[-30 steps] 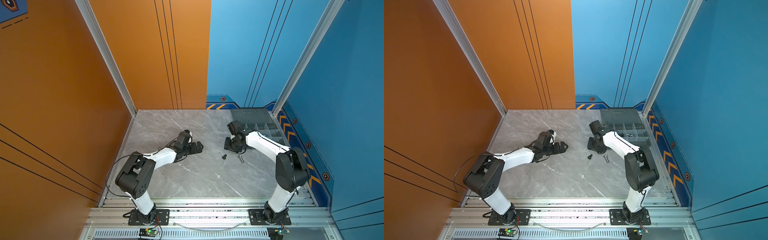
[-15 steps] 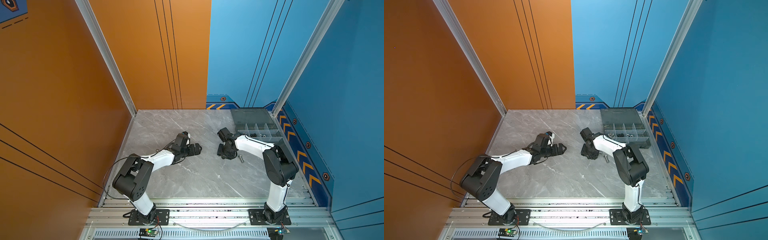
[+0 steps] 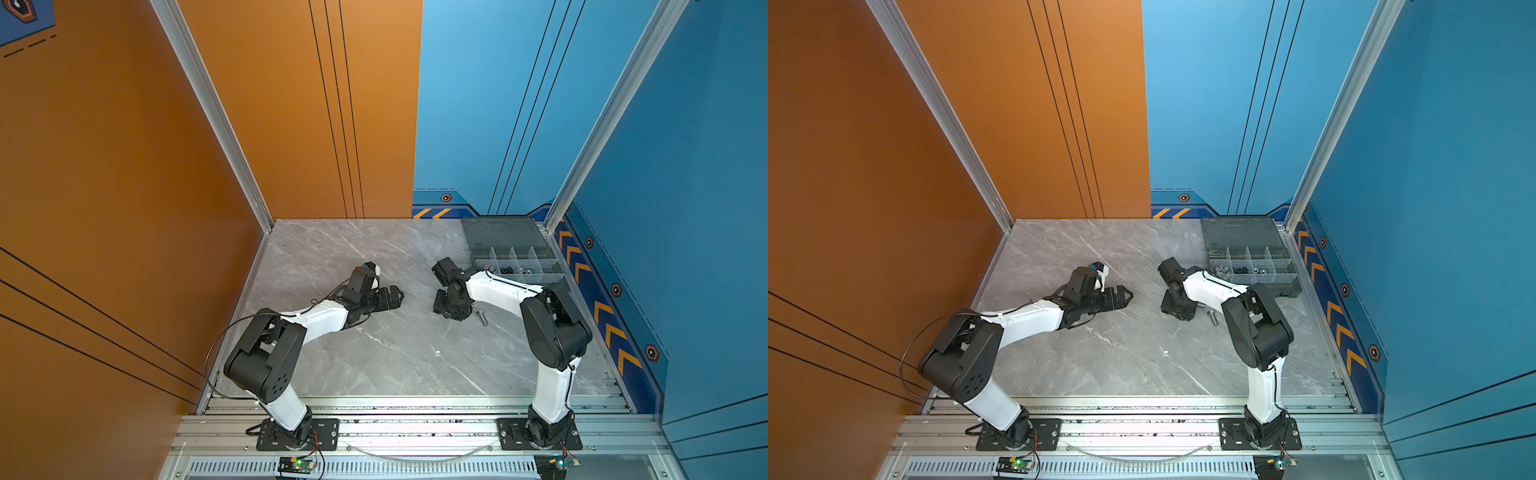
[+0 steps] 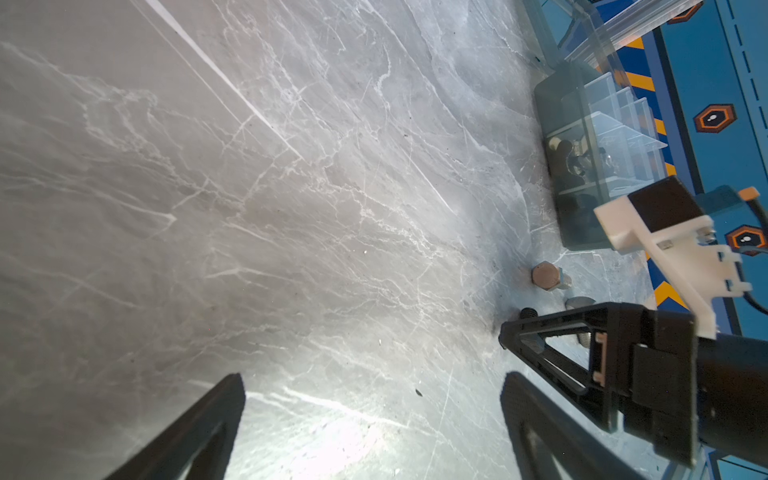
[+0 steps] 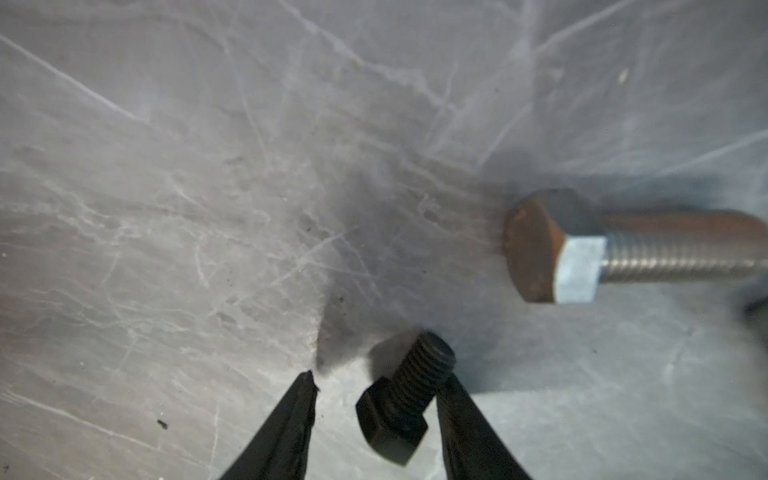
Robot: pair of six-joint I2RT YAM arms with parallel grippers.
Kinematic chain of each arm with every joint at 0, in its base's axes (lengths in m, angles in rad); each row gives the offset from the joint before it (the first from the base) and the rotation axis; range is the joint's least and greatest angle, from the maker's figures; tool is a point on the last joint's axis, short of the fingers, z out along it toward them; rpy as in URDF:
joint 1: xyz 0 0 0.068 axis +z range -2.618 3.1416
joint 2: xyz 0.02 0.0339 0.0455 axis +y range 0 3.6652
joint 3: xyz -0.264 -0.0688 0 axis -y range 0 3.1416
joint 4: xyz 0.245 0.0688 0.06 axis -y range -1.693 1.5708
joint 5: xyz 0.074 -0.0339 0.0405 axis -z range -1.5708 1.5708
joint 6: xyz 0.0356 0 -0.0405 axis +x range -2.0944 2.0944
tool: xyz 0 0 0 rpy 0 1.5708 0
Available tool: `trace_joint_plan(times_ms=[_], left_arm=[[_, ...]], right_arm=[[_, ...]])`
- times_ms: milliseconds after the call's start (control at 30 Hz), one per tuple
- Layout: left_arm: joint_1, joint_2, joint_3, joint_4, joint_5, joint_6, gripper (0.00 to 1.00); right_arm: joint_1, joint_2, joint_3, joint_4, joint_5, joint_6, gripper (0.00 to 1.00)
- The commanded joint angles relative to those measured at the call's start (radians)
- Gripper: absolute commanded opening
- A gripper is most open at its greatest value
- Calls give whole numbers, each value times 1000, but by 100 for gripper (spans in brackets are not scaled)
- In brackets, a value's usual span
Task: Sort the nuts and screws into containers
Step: 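Lower the right gripper around the last black bolt and close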
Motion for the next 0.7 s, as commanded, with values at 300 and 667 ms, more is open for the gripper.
trace_joint_plan(times_ms=[300,667], left_arm=[[12,-14,-8,-6,19,11,98],[12,-17,-13,4,18,8,98]], right_arm=[[3,43,6,-35,49,3,44],[0,65,-3,-39,70,-7,38]])
